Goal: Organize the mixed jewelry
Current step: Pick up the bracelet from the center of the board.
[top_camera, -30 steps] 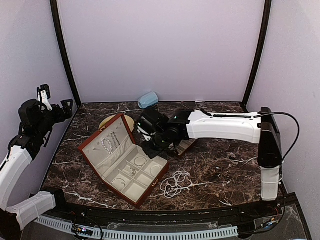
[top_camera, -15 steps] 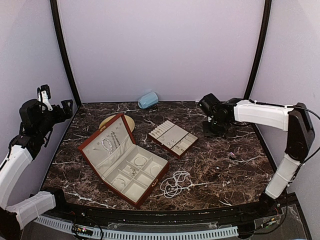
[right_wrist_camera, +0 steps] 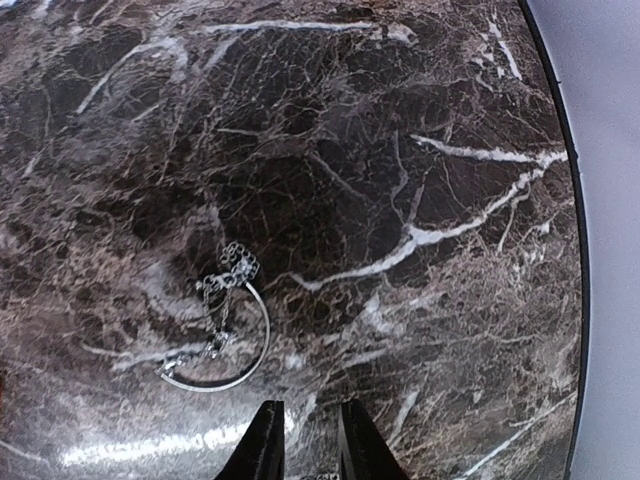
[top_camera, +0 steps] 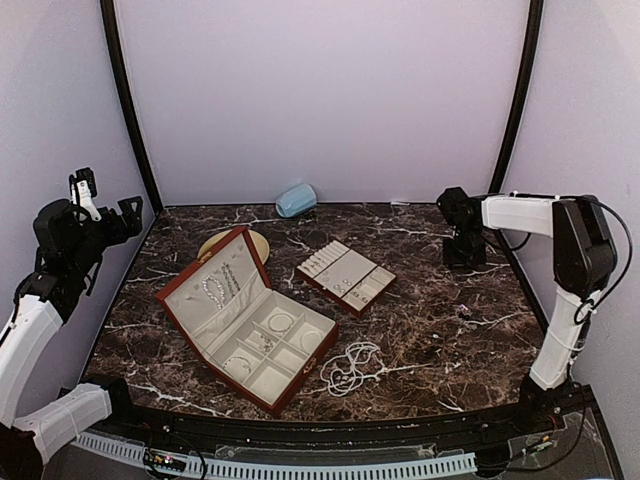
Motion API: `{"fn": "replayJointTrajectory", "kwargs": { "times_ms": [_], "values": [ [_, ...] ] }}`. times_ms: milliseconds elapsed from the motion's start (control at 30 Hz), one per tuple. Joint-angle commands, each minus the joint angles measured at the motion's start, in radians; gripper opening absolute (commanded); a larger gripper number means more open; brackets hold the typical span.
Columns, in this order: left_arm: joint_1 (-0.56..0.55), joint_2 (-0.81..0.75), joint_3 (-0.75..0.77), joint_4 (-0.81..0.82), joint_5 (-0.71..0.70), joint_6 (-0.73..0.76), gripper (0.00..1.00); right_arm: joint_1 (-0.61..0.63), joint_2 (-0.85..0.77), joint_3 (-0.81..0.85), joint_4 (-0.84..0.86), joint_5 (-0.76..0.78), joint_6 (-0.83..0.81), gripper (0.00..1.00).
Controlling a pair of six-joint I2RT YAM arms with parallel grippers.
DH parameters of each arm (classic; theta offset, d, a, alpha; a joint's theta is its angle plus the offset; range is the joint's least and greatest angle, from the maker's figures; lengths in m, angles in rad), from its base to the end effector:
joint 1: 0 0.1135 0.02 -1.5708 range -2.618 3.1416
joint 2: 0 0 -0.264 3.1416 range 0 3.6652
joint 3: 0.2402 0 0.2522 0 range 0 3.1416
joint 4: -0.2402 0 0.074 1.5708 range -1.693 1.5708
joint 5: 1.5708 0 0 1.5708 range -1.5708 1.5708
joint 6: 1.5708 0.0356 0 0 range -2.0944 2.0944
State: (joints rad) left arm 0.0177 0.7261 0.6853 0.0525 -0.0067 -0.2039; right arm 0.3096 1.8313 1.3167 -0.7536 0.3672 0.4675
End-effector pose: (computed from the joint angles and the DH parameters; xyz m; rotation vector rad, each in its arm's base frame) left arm 0.1794 0.0034 0.3400 -0.1778 1.5507 -0.1416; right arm 0.3494 0.0983 0.1979 0.2901 2.6945 -0.3091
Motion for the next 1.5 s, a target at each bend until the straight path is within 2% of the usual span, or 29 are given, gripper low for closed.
{"fn": "replayJointTrajectory", "kwargs": {
  "times_ms": [0, 533, 867, 1467],
  "values": [
    [0.005, -0.002, -0.001, 0.005, 0.034, -0.019, 0.99, -0.022, 0.065, 0.068, 0.027, 0.006, -0.048, 0.21],
    [0.005, -0.001, -0.006, 0.006, 0.06, -0.032, 0.98, -0.073, 0.19, 0.131, 0.076, -0.106, -0.166, 0.2],
    [0.006, -0.002, -0.004, 0.006, 0.054, -0.029, 0.99, -0.073, 0.174, 0.085, 0.112, -0.169, -0.183, 0.19],
    [0.004, -0.008, -0.004, 0.004, 0.051, -0.028, 0.99, -0.075, 0.127, 0.021, 0.113, -0.15, -0.167, 0.15]
  ]
}}
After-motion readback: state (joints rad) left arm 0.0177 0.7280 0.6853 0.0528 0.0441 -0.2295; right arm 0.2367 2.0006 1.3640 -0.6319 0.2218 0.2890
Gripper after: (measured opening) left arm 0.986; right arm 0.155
